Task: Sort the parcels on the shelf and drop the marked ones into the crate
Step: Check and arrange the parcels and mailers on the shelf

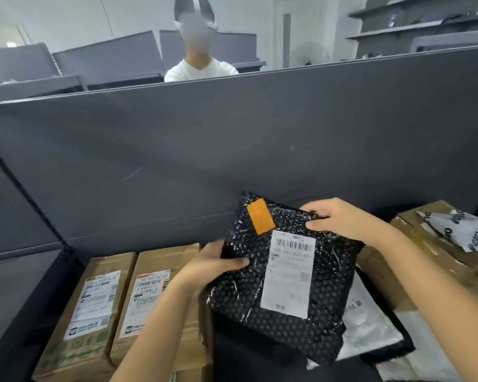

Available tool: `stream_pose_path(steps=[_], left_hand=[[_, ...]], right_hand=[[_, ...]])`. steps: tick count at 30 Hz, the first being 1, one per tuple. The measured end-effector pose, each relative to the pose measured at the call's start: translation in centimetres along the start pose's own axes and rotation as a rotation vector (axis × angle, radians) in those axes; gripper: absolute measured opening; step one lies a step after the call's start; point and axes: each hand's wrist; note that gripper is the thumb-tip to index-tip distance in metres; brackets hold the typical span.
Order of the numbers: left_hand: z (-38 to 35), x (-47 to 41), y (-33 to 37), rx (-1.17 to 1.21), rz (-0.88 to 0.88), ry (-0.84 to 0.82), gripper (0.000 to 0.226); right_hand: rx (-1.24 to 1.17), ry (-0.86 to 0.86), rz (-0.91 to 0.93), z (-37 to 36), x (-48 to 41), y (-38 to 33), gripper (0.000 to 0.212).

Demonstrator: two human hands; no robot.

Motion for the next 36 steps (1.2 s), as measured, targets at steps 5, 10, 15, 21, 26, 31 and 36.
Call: stream_pose_path(steps=[5,10,15,21,26,31,36], left_hand=[[-0.3,-0.1,-1.7,0.223,-0.033,0.120,0.016],[0.9,0.1,-2.6,0.602,-0.052,0.306,0.026],[0.3,0.5,-3.1,0.666,-0.031,0.309,0.018],[-0.6,0.6,-2.8,0.641,-0.042,0.356,0.010],[-1.1,1.0,-2.1,0.443,-0.098,0.448,0.015],[-0.7,3.0,-2.9,0.109,-0.127,0.570,0.011],[0.6,5.5,-4.5,0.092,-0.014,0.636,0.008]], right_hand=[[0.205,0.282,0.070,-0.6,-0.3,1.0,0.043],[-0.586,0.420,-0.002,-2.8,1.4,2.1,0.067],[-0.796,0.073,0.032,-7.8,3.1,5.2,0.058],[-0.944,0.183,-0.001,-8.2,3.0,4.7,0.045],[-1.021,0.230,-0.093,-8.6,2.0,5.4,0.037],[-1.048,0.117,-0.124,-11.4,1.5,5.8,0.082],[-1.126,0.024,-0.206,-14.6,0.4,5.1,0.055]])
Point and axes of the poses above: each hand's wrist, its own x-axis away from the middle knuckle, its own z-axis out of the back of the hand, y = z × x
